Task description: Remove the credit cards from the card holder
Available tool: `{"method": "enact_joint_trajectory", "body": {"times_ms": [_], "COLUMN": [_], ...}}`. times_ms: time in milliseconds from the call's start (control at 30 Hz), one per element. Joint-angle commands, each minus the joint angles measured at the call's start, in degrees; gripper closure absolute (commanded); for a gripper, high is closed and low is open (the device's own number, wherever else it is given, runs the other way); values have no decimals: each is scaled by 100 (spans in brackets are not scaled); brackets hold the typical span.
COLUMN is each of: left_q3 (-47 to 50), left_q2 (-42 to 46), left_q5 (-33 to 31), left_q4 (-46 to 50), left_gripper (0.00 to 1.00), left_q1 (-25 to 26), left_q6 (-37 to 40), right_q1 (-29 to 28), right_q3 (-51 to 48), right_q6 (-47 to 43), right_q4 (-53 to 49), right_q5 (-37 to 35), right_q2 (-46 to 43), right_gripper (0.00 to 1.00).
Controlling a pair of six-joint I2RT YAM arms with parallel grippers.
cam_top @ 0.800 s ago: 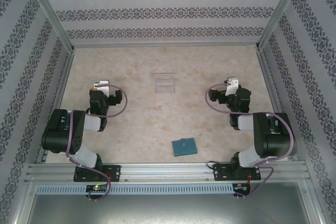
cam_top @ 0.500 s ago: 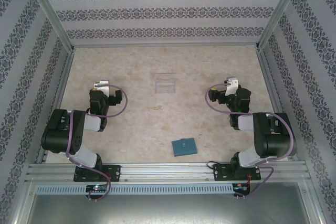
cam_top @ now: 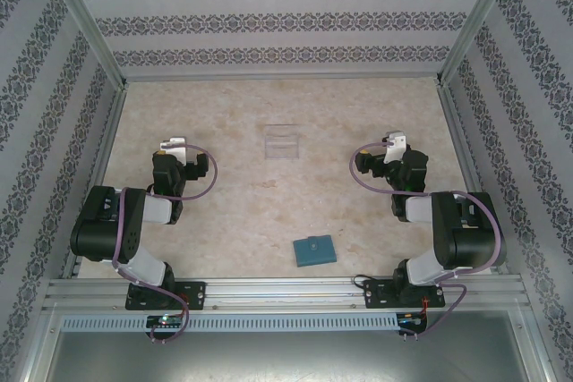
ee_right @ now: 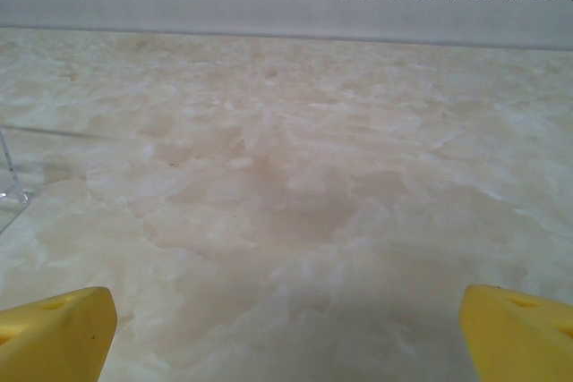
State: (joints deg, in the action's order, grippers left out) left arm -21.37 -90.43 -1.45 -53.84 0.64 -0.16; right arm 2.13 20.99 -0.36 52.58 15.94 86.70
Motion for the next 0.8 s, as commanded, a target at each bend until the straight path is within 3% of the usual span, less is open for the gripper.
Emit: {"method": "enact_joint_trajectory", "body": {"times_ms": [0, 133, 367, 533, 767], "left_q3": [-79, -77, -87, -70, -245], "left_q2": [-41, -37, -36, -22, 823], "left_q5": [109, 112, 124, 81, -222], "left_q4": [23, 23, 46, 23, 1166], "left_gripper": [0, 0, 0, 0, 0], "left_q1": [-12, -12, -12, -12, -3], "left_q6": [78, 71, 69, 67, -71], "right_q1": [15, 15, -34, -107, -220], "right_q3": [-25, -32, 71, 102, 585], "right_q6": [-39, -35, 252, 197, 170], "right_q4": [211, 218, 40, -48, -1637], "right_q5": [116, 102, -929, -997, -1294], "right_q2": [30, 19, 37, -39, -706], "right_gripper": [2, 2, 2, 2, 2]}}
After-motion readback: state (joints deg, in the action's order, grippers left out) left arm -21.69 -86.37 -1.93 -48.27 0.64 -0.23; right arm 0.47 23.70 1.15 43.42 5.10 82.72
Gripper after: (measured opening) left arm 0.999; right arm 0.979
